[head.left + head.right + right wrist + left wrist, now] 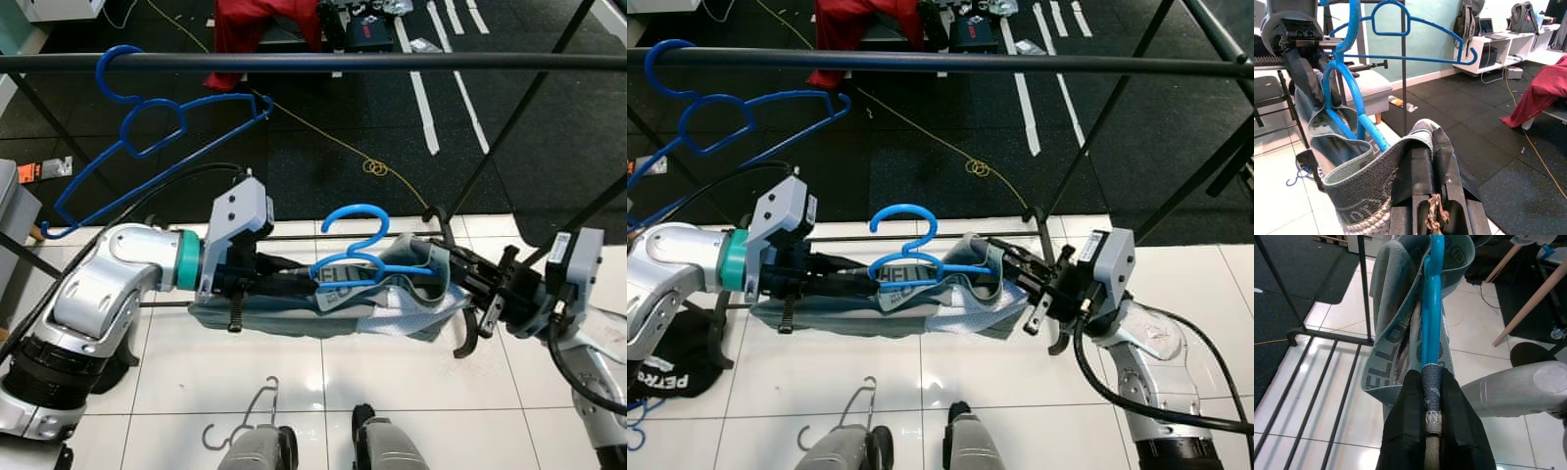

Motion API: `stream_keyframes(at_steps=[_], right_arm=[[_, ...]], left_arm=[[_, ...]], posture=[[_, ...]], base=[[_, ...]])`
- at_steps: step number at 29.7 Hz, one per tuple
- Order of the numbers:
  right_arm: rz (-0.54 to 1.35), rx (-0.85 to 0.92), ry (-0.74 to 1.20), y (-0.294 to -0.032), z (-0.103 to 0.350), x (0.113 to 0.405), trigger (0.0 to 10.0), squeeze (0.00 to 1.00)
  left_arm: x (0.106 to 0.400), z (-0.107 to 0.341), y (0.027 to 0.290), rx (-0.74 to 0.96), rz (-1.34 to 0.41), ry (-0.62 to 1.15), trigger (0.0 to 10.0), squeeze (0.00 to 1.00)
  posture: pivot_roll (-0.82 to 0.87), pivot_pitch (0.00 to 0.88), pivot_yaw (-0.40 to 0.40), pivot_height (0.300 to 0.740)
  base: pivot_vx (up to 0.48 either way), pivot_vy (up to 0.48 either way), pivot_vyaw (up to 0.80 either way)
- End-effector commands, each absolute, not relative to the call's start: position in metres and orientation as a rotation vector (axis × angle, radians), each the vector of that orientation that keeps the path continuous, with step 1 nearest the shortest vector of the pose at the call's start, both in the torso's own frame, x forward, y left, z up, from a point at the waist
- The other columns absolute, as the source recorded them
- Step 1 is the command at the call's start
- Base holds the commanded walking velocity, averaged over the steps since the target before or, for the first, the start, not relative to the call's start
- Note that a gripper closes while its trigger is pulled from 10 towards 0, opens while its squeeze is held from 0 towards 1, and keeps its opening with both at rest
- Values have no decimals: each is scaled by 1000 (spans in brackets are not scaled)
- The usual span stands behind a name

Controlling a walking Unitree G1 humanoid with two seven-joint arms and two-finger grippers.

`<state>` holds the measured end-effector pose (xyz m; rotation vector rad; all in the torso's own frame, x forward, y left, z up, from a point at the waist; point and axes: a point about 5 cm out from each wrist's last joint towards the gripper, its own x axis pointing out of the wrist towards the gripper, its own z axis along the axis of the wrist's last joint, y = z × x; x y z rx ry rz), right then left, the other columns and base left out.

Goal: Hang hanger

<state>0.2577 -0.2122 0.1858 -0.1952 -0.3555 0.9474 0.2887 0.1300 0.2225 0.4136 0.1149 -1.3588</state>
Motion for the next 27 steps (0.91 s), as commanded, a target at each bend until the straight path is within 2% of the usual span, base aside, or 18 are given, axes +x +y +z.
stream_keyframes(at_steps=[1, 7, 8, 9, 10, 11, 13, 14, 19, 21, 26, 27], right_arm=[[963, -207, -340, -212, 184, 254, 0, 0], [944, -231, -323, -215, 184, 253, 0, 0], [940, -244, -315, -216, 183, 253, 3412, 0], [940, -244, -315, -216, 183, 253, 3412, 0], [943, -244, -313, -216, 183, 252, 10000, 180], [942, -242, -313, -216, 183, 251, 10000, 878], [942, -242, -313, -216, 183, 251, 10000, 878], [940, -238, -316, -216, 184, 251, 10000, 1000], [923, -257, -327, -219, 187, 251, 10000, 1000], [879, -339, -336, -226, 190, 252, 10000, 0], [824, -416, -361, -240, 197, 251, 10000, 0], [783, -438, -374, -247, 200, 251, 10000, 533]], left_arm=[[289, 215, 132, 424, -1354, 144, 0, 0], [292, 217, 134, 423, -1318, 128, 0, 0], [293, 217, 135, 421, -1314, 123, 0, 0], [293, 217, 135, 421, -1314, 123, 0, 0], [293, 218, 135, 421, -1309, 116, 0, 0], [295, 219, 135, 420, -1300, 107, 0, 0], [295, 219, 135, 420, -1300, 107, 0, 0], [296, 220, 135, 420, -1291, 99, 0, 0], [298, 222, 136, 419, -1272, 83, 0, 0], [300, 222, 137, 418, -1258, 71, 0, 0], [302, 224, 139, 418, -1234, 51, 0, 0], [303, 224, 140, 422, -1223, 45, 0, 0]], posture=[[-59, 171, 102, 740], [-60, 175, 103, 740], [-60, 175, 104, 740], [-60, 175, 104, 740], [-60, 174, 106, 740], [-60, 174, 106, 740], [-60, 174, 106, 740], [-60, 174, 106, 740], [-62, 171, 105, 740], [-62, 171, 105, 740], [-64, 164, 104, 740], [-64, 162, 103, 740]], base=[[0, 0, 0], [0, 0, 0], [0, 0, 0], [0, 0, 0], [0, 0, 0], [0, 0, 0], [0, 0, 0], [0, 0, 0], [0, 0, 0], [0, 0, 0], [0, 0, 0], [0, 0, 0]])
